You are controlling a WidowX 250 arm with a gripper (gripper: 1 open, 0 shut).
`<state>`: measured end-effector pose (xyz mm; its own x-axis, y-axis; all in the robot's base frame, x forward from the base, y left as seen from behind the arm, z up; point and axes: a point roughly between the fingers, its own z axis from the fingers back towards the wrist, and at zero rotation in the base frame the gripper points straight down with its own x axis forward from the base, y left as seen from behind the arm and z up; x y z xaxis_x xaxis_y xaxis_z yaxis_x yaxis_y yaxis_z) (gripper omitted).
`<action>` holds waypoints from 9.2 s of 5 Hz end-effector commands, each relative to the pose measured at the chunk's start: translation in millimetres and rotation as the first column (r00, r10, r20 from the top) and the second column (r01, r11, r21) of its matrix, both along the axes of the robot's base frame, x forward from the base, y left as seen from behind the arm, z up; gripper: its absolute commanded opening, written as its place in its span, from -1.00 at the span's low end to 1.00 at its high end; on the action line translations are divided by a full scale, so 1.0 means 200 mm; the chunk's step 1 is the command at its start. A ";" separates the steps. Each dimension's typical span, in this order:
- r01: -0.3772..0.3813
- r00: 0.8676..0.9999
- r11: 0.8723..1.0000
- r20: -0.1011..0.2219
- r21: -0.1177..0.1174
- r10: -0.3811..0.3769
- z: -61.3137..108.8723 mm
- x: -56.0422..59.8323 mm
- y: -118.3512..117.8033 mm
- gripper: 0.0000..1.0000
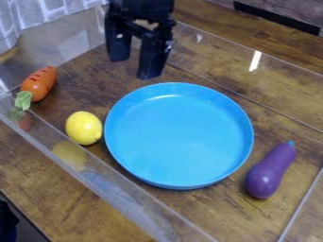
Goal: Remove the purple eggplant from the blue tray and put it on the table
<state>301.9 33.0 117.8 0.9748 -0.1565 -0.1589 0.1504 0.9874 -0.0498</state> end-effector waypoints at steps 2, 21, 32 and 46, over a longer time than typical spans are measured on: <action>-0.130 0.990 0.991 0.050 -0.007 0.131 0.13 0.09 -0.02 1.00; 0.185 0.981 0.977 0.074 -0.106 -0.177 -0.26 0.17 -0.76 1.00; 0.330 0.943 0.941 0.068 -0.077 -0.325 -0.26 0.27 -1.00 -1.00; 0.302 0.953 0.953 -0.034 -0.002 -0.302 -0.34 0.27 -0.87 1.00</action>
<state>349.6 -141.8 26.4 0.8609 -0.4401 -0.2554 0.4387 0.8962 -0.0656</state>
